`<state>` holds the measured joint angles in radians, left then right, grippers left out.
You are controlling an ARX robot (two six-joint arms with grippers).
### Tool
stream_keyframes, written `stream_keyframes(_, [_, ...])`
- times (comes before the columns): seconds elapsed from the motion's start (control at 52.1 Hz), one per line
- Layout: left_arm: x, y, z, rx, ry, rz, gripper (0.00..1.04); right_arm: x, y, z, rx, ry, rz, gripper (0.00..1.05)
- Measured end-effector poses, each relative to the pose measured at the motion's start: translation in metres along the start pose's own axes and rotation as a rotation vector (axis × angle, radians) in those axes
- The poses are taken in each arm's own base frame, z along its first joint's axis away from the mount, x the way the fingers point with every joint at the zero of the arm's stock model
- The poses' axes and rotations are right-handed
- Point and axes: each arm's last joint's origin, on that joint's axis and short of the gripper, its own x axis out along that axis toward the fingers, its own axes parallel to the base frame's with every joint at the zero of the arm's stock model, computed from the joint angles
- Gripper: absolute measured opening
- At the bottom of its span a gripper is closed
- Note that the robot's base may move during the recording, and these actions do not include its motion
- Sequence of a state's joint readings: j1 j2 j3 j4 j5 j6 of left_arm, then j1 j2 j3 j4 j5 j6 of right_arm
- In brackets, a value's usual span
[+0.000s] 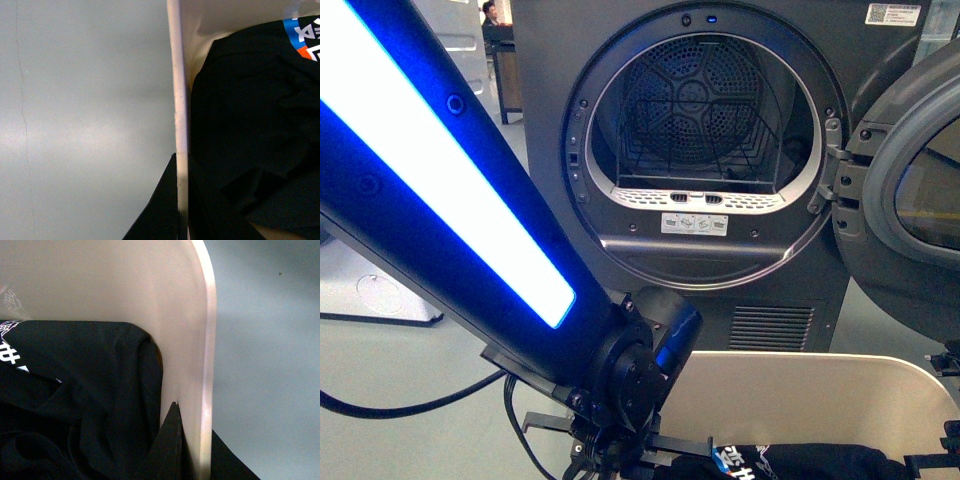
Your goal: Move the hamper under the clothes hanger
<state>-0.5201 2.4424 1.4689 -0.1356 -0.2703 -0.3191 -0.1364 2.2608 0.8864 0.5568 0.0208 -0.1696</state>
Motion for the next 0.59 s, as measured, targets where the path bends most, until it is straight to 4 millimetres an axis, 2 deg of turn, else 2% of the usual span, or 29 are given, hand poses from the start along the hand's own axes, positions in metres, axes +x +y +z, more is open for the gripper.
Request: stream_keyframes(0.595, [-0.0028,0.0026,0.0,0.02,-0.049,-0.005,0.04,-0.0004,0.0015,-0.0047,0.008,-0.016,-0.002,0.03])
